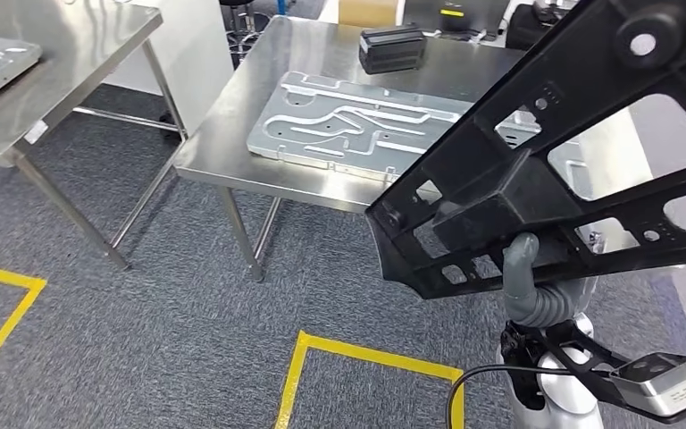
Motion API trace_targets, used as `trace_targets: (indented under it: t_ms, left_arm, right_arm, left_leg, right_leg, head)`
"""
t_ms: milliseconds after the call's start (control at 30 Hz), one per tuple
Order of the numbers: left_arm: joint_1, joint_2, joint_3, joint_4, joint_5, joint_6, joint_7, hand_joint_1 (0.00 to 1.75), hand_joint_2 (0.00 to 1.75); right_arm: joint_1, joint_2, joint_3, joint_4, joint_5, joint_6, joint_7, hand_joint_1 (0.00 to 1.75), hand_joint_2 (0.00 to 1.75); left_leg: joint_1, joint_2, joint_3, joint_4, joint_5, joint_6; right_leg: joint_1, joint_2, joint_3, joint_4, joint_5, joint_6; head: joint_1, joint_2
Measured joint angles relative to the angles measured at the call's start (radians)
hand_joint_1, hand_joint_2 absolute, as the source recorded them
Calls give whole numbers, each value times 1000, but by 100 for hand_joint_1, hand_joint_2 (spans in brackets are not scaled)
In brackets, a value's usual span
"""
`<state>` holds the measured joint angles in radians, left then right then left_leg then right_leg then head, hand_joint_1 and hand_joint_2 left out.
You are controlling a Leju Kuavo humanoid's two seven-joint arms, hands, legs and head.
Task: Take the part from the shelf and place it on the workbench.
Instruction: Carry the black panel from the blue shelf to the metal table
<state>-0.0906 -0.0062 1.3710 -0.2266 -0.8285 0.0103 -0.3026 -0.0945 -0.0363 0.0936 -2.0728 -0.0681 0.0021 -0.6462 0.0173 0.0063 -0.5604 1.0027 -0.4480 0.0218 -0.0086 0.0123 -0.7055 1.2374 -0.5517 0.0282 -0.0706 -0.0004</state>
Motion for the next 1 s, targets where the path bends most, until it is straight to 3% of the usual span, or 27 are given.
trace_targets:
  t_ms: [33, 67, 100, 133, 200, 267, 333, 400, 500, 533, 567, 600, 633, 700, 767, 833, 867, 933, 1000]
  left_arm:
    - [1, 0, 0, 0, 1, -1, 0, 0, 175]
    - [1, -1, 1, 0, 3, -2, 0, 0, 175]
    - [0, -2, 2, 0, 6, -3, 0, 0, 175]
    - [0, -3, 3, 0, 11, -6, 1, 0, 175]
    - [-1, -5, 5, 0, 20, -13, 2, 0, 175]
    - [-2, -5, 6, 0, 26, -17, 3, 0, 175]
    - [-3, -5, 6, 0, 31, -18, 3, 0, 175]
    - [-4, -5, 6, 0, 34, -20, 3, 0, 175]
    - [-1, -5, 6, 0, 35, -22, 3, 0, 175]
    - [1, -5, 6, 0, 36, -24, 3, 0, 175]
    - [2, -5, 6, 0, 36, -27, 3, 0, 175]
    - [3, -5, 6, 0, 36, -29, 3, 0, 175]
    - [3, -5, 6, 0, 36, -31, 3, 0, 175]
    - [2, -4, 7, 0, 37, -33, 2, 0, 175]
    - [1, -4, 7, 0, 38, -33, 2, 0, 175]
    - [-2, -4, 7, 0, 38, -36, 2, 0, 175]
    - [-4, -4, 7, 0, 38, -39, 1, 0, 175]
    - [-6, -5, 7, 0, 37, -47, 0, 0, 175]
    - [-2, -5, 7, 0, 35, -53, -1, 0, 175]
  right_arm:
    - [-1, 0, 1, 3, 0, 0, 0, 175, 175]
    - [-1, 0, 2, 6, 0, 0, 0, 175, 175]
    - [-3, 0, 3, 9, 0, 0, 0, 175, 175]
    - [-6, 0, 5, 12, 0, 0, 0, 175, 175]
    - [-14, 0, 11, 15, 0, 1, 1, 175, 175]
    - [-22, 0, 15, 17, -1, 1, 1, 175, 175]
    - [-24, 0, 16, 20, -2, 2, 1, 175, 175]
    - [-26, -1, 20, 23, -2, 4, 2, 175, 175]
    - [-30, -1, 30, 30, -4, 8, 2, 175, 175]
    - [-30, -1, 33, 33, -5, 9, 2, 175, 175]
    - [-29, -1, 36, 36, -5, 10, 3, 175, 175]
    - [-29, -1, 38, 39, -5, 11, 3, 175, 175]
    - [-29, -1, 40, 41, -5, 12, 3, 175, 175]
    - [-30, -1, 43, 45, -5, 14, 3, 175, 175]
    - [-30, -1, 45, 47, -5, 14, 4, 175, 175]
    - [-30, -1, 46, 50, -4, 14, 4, 175, 175]
    - [-30, -1, 46, 50, -3, 14, 4, 175, 175]
    - [-32, -1, 48, 51, 5, 13, 4, 175, 175]
    - [-34, -1, 50, 54, 16, 11, 4, 175, 175]
  left_leg:
    - [0, 12, 0, 0, -1, 0]
    - [-1, 23, 1, 1, -3, -1]
    - [-1, 33, 3, 1, -5, -2]
    - [-1, 43, 6, 1, -7, -5]
    - [-5, 60, 13, 2, -13, -13]
    - [-10, 75, 17, 3, -19, -23]
    - [-11, 92, 20, 1, -23, -34]
    - [-8, 71, 14, 29, -47, -45]
    - [-4, 11, -68, 210, -140, -54]
    - [-4, 5, -99, 271, -159, -55]
    - [-4, 3, -117, 300, -158, -55]
    - [-4, 1, -115, 285, -134, -54]
    - [-4, -3, -95, 231, -95, -51]
    - [-3, -34, -34, 84, -24, -43]
    - [-5, -57, -4, 13, -6, -35]
    - [-6, -47, -1, 8, -6, -28]
    - [-4, -38, 2, 3, -3, -22]
    - [1, -20, 6, -6, 2, -10]
    - [0, -4, 6, -7, 2, -5]
  right_leg:
    - [-2, -5, -27, 52, -15, 3]
    - [-4, -8, -36, 68, -11, 4]
    - [-5, -12, -22, 42, 12, 4]
    - [-5, -21, 10, -21, 47, 2]
    - [2, -64, 85, -163, 99, -8]
    - [11, -84, 113, -224, 110, -18]
    - [11, -61, 110, -226, 112, -27]
    - [6, -40, 113, -233, 117, -39]
    - [4, -9, 115, -236, 120, -50]
    - [4, 4, 115, -235, 120, -51]
    - [5, 17, 116, -235, 120, -51]
    - [5, 31, 117, -233, 119, -51]
    - [5, 44, 119, -232, 118, -50]
    - [6, 66, 120, -227, 115, -45]
    - [5, 85, 116, -224, 114, -36]
    - [3, 101, 111, -225, 117, -23]
    - [3, 93, 109, -221, 114, -17]
    - [6, 49, 84, -169, 81, -9]
    - [2, 5, 22, -43, 18, -3]
  head:
    - [0, 0]
    - [0, 0]
    - [0, 0]
    - [0, 0]
    - [0, 0]
    - [0, 0]
    - [0, 0]
    - [0, 0]
    - [0, 0]
    - [0, 0]
    - [0, 0]
    - [0, 0]
    - [0, 0]
    - [0, 0]
    - [0, 0]
    - [0, 0]
    - [0, 0]
    - [0, 0]
    - [0, 0]
